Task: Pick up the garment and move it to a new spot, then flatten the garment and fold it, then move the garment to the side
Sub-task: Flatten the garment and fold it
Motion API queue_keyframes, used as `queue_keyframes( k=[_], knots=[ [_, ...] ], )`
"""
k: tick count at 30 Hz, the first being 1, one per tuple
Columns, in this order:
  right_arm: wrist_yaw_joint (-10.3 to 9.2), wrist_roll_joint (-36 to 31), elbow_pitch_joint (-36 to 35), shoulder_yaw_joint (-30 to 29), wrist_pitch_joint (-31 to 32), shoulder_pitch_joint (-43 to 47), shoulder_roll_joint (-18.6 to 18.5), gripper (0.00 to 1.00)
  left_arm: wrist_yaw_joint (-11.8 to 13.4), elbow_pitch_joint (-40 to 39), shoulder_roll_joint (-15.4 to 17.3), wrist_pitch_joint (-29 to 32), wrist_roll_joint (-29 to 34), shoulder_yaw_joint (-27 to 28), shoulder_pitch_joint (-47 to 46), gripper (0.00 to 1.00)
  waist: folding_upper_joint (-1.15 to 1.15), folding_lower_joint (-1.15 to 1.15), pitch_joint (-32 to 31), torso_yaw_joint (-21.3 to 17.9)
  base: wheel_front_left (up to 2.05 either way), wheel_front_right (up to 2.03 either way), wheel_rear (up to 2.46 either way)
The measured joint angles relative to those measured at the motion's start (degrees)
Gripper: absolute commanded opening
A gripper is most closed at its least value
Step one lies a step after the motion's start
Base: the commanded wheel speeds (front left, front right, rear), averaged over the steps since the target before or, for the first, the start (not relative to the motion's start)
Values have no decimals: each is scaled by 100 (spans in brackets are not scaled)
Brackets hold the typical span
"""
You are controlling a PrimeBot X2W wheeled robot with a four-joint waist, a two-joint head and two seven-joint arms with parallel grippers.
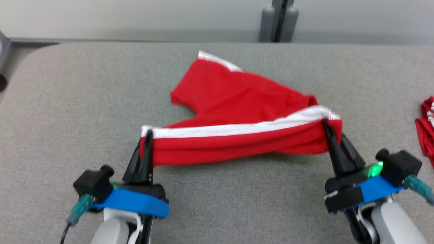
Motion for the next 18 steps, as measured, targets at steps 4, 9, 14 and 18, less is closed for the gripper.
queue_keyframes(
  k=[4, 9, 14, 18],
  knots=[
    [0, -4, -148, -94, 0, 722, 202, 0, 1, -111, -91, -1, 40, 207, 652, 0, 0, -1, -378, 32, 0, 0, 0],
    [1, 5, -246, -231, 0, 1432, 358, 0, 0, -229, -172, 0, 49, 390, 1290, 0, 0, -1, -768, -38, 0, 0, 0],
    [1, 27, -341, -263, 0, 1722, 392, 1, 1, -330, -181, -1, 134, 335, 1487, 0, 0, -1, -894, -200, 0, 0, 0],
    [0, 55, -326, -272, 0, 1555, 414, 10, 0, -299, 11, 0, 149, 119, 1074, 0, 0, -1, -691, -342, 0, 0, 0]
  ],
)
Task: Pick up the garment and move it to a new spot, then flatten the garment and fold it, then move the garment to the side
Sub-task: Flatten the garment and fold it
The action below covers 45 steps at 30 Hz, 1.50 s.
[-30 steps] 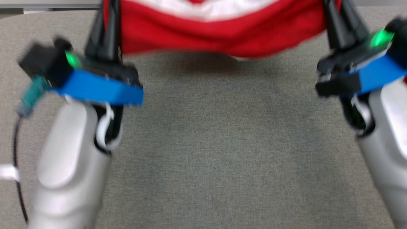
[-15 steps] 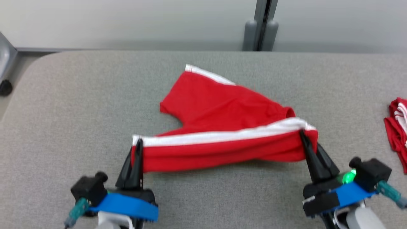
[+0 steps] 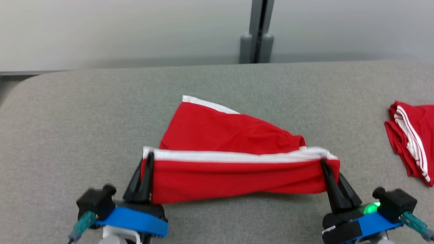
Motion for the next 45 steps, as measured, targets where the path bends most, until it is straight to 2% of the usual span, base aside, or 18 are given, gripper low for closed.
queue_keyframes(
  k=[4, 8, 14, 21, 28, 31, 33, 34, 35, 36, 42, 45],
  knots=[
    [0, 0, 146, 51, -1, -515, 71, 15, 1, 248, 299, -2, -25, -286, -866, 0, 0, 2, 325, -147, 0, 0, 0],
    [0, -8, 483, 43, -1, -961, 254, 19, 1, 723, 660, -1, -323, -682, -1766, 0, 0, 2, 698, -312, 0, 0, 0],
    [0, -19, 745, 63, -1, -1468, 476, 16, 0, 1451, 1094, -5, -715, -1300, -2843, 0, 0, 2, 1161, -491, 0, 0, 0],
    [0, -20, 750, 4, -1, -1766, 627, 8, 0, 1968, 1140, -5, -884, -1229, -3623, 0, 0, 2, 1618, -606, 0, 0, 0],
    [0, -93, 798, -21, -1, -2053, 661, 5, 1, 2428, 1055, -5, -892, -1336, -4077, 0, 0, 2, 2030, -639, 0, 0, 0],
    [0, -110, 818, 9, -1, -2113, 668, 13, 0, 2675, 1023, -5, -916, -1345, -4144, 0, 0, 2, 2141, -653, 0, 0, 0],
    [0, -109, 818, 31, -1, -2132, 671, 39, 0, 2813, 1010, -5, -842, -1310, -4170, 0, 0, 3, 2171, -663, 0, 0, 0],
    [0, -114, 818, 35, -1, -2132, 672, 100, 0, 2875, 994, -5, -822, -1263, -4185, 22, 0, 2, 2174, -667, 0, 0, 0],
    [0, -137, 821, 34, -1, -2132, 672, 100, 0, 2906, 983, -5, -800, -1218, -4195, 65, 0, 2, 2171, -671, 0, 0, 0],
    [0, -176, 821, 29, -1, -2132, 672, 100, 0, 2927, 975, -5, -730, -1185, -4207, 100, 0, 2, 2163, -673, 0, 0, 0],
    [0, -539, 700, -286, -1, -2004, 673, 100, 0, 2893, 891, -7, -322, -845, -4081, 100, 0, 2, 1987, -637, 0, 0, 0],
    [0, -765, 630, -537, -1, -1875, 676, 100, 1, 2713, 818, -7, 19, -410, -3829, 100, 0, 2, 1863, -614, 0, 0, 0]
  ],
)
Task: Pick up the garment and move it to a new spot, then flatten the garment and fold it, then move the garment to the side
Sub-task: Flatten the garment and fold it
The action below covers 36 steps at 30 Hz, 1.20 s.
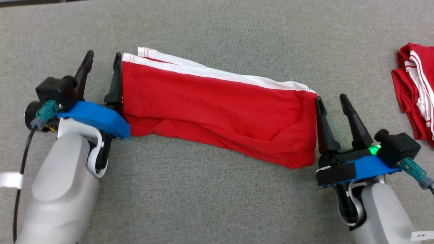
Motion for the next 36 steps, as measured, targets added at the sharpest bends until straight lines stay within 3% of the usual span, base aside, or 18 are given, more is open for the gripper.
queue_keyframes(
  k=[8, 15, 20, 27, 33, 35, 36],
  knots=[
    [0, -600, -103, -608, 0, 316, 1, 100, 66, -370, -455, 0, 722, 904, 990, 100, 0, -1, -409, 56, 0, 0, 0],
    [0, -818, -21, -868, 0, 517, 2, 100, 31, -190, -704, 0, 881, 1176, 1237, 100, 0, -2, -586, 54, 0, 0, 0],
    [0, -827, 10, -907, 0, 570, 2, 100, 4, 222, -714, 0, 771, 936, 1120, 100, 0, -1, -570, -13, 0, 0, 0],
    [0, -826, 29, -933, 0, 569, 2, 100, -1, 1515, -608, 54, 528, 491, 588, 100, 0, -1, -583, -114, 0, 0, 0],
    [0, -806, 46, -948, 0, 574, 2, 100, -1, 2225, -705, 304, 511, 168, 253, 100, 0, -2, -698, -131, 0, 0, 0],
    [0, -800, 58, -962, 0, 589, 2, 100, 7, 2305, -756, 413, 401, 7, 231, 56, 0, -1, -754, -107, 0, 0, 0],
    [0, -797, 65, -970, 0, 603, 2, 100, 8, 2330, -776, 468, 366, -87, 231, 44, 0, -1, -786, -91, 0, 0, 0]
  ],
)
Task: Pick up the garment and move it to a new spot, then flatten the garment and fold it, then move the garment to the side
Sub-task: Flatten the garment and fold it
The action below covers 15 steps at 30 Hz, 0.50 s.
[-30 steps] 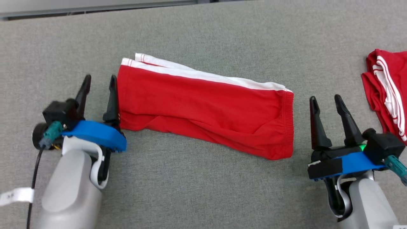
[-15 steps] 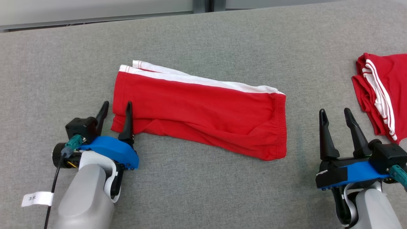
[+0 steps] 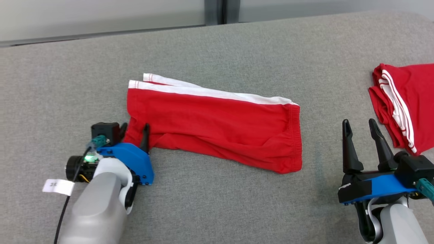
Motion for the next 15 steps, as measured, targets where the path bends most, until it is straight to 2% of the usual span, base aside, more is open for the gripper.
queue_keyframes(
  k=[1, 2, 7, 15],
  knots=[
    [0, 1, 5, 0, 0, 15, 0, 100, 0, 20, -20, 76, -48, -98, 1, 16, 0, 0, -33, 17, 0, 0, 0],
    [0, 5, 15, 5, 0, 25, 0, 100, 0, 30, -43, 113, -118, -171, 8, 0, 0, 0, -64, 31, 0, 0, 0],
    [0, 32, 55, 24, 0, 94, 1, 100, -11, 146, -75, -77, -311, -335, 86, 0, 0, 1, -219, 111, 0, 0, 0],
    [0, -14, 168, -23, 0, 389, 1, 100, 3, 232, -111, -437, -547, -200, 456, 0, 0, 1, -758, 373, 0, 0, 0]
  ],
)
